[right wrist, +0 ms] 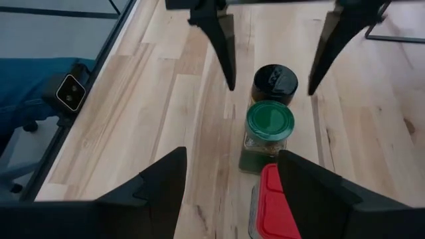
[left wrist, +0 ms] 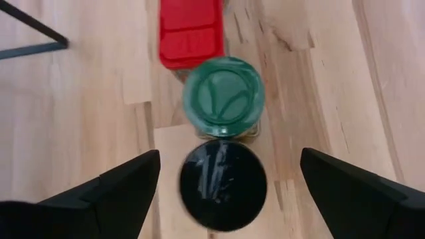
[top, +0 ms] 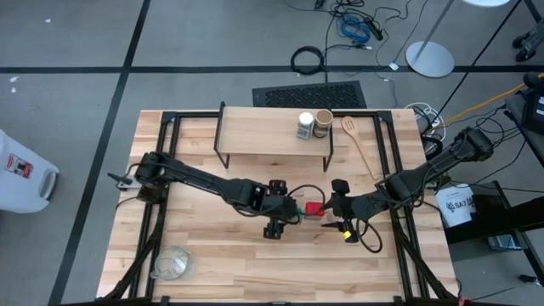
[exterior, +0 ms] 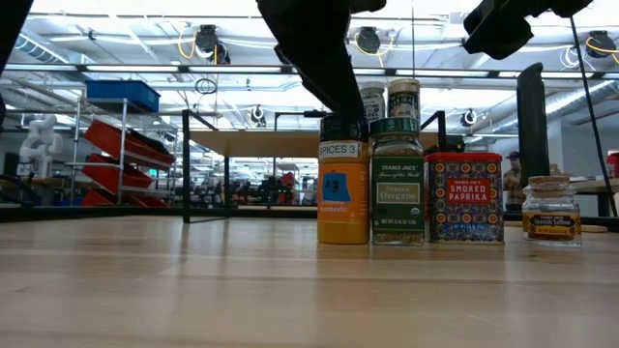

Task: Shelf spices
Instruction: Put the black seasoning bottle on the shelf

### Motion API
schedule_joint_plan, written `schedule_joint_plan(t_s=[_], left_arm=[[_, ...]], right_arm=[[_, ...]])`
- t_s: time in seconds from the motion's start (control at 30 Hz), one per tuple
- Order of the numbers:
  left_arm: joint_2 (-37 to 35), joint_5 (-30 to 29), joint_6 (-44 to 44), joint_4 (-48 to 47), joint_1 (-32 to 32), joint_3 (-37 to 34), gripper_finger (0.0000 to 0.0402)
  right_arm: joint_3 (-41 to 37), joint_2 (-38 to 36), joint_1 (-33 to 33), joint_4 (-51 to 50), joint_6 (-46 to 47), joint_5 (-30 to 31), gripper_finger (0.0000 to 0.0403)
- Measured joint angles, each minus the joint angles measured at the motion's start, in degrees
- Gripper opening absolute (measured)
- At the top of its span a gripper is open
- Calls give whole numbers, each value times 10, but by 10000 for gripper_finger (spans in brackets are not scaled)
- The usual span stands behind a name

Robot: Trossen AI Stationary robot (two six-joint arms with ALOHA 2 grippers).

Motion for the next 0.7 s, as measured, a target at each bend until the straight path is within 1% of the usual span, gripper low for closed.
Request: schedule_joint_plan(t_s=[0.23,0.33,0.43,0.7], left_arm=[[16,2,9,2,-1,0,372],[20,2,9,-2,-1,0,363],[29,2,11,-7,-1,0,339],[26,2,10,-4,-2,0,251]], right_arm=[[0,0,0,0,2,0,224],[0,0,0,0,2,0,224],[0,0,0,-1,2,-2,224],[0,0,0,-12,6,-2,224]])
